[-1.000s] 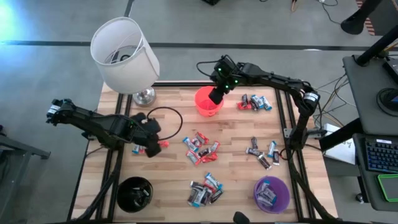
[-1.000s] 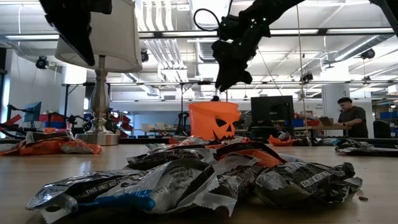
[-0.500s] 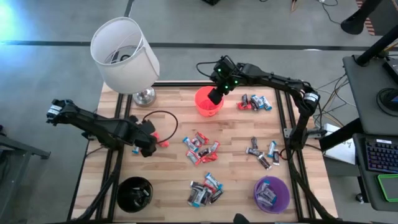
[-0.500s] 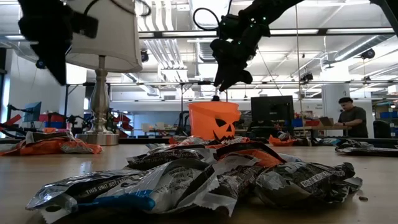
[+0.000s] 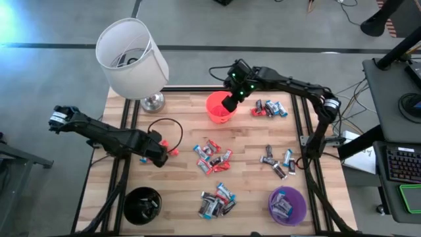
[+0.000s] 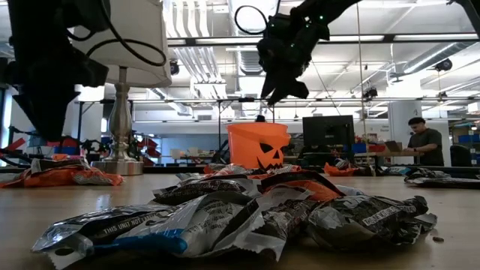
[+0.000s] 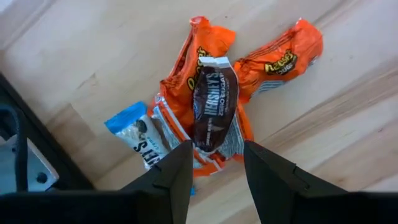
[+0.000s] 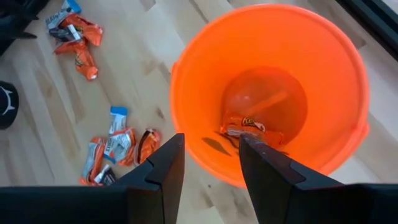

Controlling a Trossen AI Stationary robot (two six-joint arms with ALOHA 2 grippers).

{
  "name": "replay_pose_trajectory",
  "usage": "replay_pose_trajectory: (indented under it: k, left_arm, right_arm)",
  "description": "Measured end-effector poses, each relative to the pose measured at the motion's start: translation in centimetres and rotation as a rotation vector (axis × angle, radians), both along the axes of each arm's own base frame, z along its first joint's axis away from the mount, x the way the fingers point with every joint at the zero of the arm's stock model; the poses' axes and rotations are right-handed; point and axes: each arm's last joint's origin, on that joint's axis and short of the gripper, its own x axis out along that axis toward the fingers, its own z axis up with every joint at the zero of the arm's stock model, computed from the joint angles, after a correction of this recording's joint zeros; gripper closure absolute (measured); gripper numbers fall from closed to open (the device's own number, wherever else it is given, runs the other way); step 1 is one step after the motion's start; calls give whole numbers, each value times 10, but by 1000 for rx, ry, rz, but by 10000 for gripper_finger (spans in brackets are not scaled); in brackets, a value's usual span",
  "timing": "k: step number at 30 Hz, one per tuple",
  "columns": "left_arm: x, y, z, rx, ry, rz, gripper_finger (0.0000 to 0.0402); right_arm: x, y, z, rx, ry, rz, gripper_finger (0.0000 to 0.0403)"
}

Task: Organize candy in baskets
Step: Put the brown chocolate into the black bucket

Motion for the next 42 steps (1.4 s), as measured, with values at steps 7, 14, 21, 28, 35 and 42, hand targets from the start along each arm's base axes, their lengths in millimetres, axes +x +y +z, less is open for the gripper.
replay_pose_trajectory:
  k: [7, 14, 21, 28, 35, 42]
  left_arm:
    - [-4, 1, -8, 10, 32, -40, 276]
    - [-5, 2, -10, 19, 47, -85, 276]
    - [-2, 7, -10, 34, 41, -122, 276]
    - [1, 13, -14, 35, 15, -112, 276]
    - [3, 12, -20, 8, -5, -138, 276]
    - [-2, 13, -30, -9, 32, -135, 276]
  right_arm:
    - [-7, 5, 10, 15, -6, -25, 261]
    - [-13, 18, 25, 9, -21, -4, 266]
    - [-19, 25, 36, -1, -50, -4, 260]
    - [-21, 25, 39, 9, -55, -21, 263]
    - [-21, 25, 39, 10, -55, -22, 260]
    - [-21, 25, 39, 9, -55, -23, 263]
